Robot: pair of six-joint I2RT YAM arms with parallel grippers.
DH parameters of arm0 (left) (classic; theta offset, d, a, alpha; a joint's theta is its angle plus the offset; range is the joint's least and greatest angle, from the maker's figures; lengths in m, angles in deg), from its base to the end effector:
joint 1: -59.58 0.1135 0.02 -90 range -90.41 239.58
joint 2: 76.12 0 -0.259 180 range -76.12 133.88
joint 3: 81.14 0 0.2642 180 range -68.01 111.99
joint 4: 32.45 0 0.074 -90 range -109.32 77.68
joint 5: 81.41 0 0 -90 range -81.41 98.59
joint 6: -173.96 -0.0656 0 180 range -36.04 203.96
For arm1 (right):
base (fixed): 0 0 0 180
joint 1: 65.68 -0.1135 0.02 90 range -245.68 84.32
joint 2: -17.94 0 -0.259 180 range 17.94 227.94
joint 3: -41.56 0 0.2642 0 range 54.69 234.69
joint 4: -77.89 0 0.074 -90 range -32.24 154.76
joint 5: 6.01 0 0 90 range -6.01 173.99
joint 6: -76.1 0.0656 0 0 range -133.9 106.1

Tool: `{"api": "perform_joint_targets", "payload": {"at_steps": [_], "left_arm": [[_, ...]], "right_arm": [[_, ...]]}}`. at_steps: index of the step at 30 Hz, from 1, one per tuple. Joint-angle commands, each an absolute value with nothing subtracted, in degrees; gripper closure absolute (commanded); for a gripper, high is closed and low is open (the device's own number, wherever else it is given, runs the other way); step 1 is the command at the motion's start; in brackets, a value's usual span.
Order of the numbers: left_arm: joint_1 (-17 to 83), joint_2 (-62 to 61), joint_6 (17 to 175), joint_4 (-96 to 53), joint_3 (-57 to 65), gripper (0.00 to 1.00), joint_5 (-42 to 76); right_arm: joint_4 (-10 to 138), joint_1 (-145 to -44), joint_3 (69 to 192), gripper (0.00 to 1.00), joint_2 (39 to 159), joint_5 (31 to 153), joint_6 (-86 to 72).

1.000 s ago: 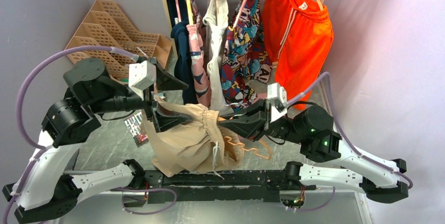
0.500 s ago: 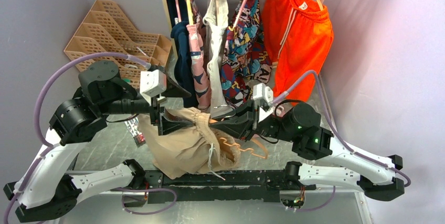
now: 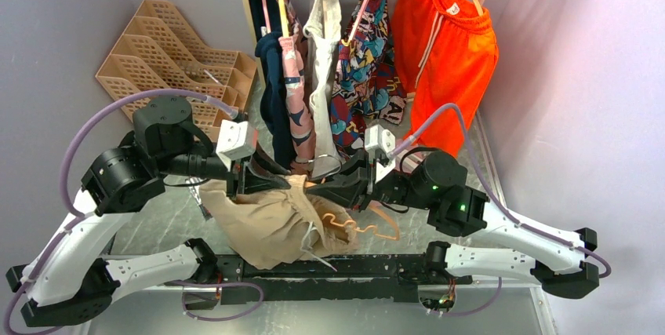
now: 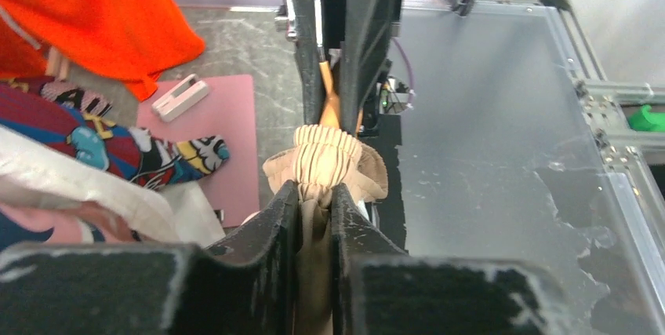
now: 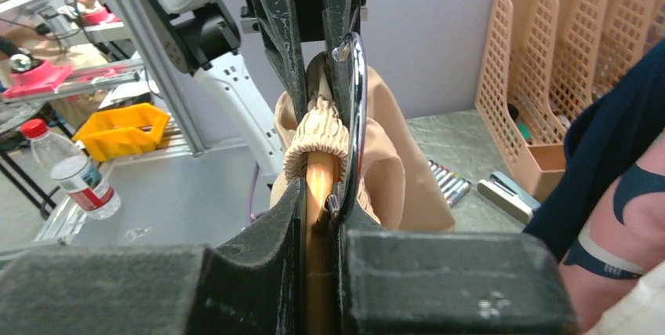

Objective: Place the shorts on the hanger
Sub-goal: Hang the shorts on the hanger.

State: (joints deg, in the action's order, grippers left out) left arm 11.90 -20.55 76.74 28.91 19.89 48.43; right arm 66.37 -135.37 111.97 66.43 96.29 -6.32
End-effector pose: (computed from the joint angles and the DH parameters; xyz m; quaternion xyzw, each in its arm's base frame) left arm 0.0891 -0.1603 0.4814 0.5281 0.5712 -0.4510 0.4375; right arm 0.0665 0.2199 0.4310 -0.3988 0.5027 0.5305 0.5539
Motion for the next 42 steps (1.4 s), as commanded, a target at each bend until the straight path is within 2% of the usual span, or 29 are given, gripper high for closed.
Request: {"api": "perform_joint_targets", "payload": {"at_steps": [1, 10, 16, 22, 27, 29, 32, 36, 38, 39, 42], "left_arm": [[11.4, -19.2, 77.4, 27.2, 20.9, 0.91, 50.2], [11.2, -18.6, 80.4, 22.3, 22.1, 0.93, 52.6], [11.2, -18.1, 82.8, 20.1, 20.6, 0.88, 53.0], [11.0, -18.1, 84.9, 17.4, 19.0, 0.88, 52.3], [11.0, -18.3, 86.0, 15.8, 19.1, 0.64, 52.7], [11.0, -18.1, 86.3, 15.9, 19.0, 0.58, 53.0], [10.9, -17.8, 86.5, 16.2, 18.6, 0.58, 53.3], [10.6, -17.4, 87.0, 15.9, 18.1, 0.64, 53.7], [10.5, -17.3, 87.1, 15.9, 18.4, 0.62, 53.6], [10.4, -17.5, 87.1, 16.0, 18.7, 0.58, 53.5], [10.4, -18.6, 86.8, 16.6, 20.9, 0.36, 52.5]], "right_arm": [[74.8, -135.4, 112.5, 1.00, 66.5, 96.3, -6.4], [76.8, -135.4, 112.5, 1.00, 68.1, 96.8, -6.3], [77.8, -135.4, 112.4, 1.00, 68.6, 97.5, -5.8], [78.8, -135.4, 112.4, 1.00, 69.0, 97.9, -5.6], [78.3, -135.4, 112.4, 1.00, 69.4, 98.2, -6.1], [78.5, -135.4, 112.5, 1.00, 69.3, 98.2, -6.0], [79.0, -135.4, 112.5, 1.00, 69.3, 98.4, -5.9], [79.7, -135.4, 112.4, 1.00, 69.5, 98.7, -5.7], [80.0, -135.4, 112.5, 1.00, 69.6, 98.8, -5.8], [80.0, -135.5, 112.5, 1.00, 69.7, 98.8, -5.9], [80.2, -135.5, 111.0, 1.00, 69.4, 98.6, -5.8]]}}
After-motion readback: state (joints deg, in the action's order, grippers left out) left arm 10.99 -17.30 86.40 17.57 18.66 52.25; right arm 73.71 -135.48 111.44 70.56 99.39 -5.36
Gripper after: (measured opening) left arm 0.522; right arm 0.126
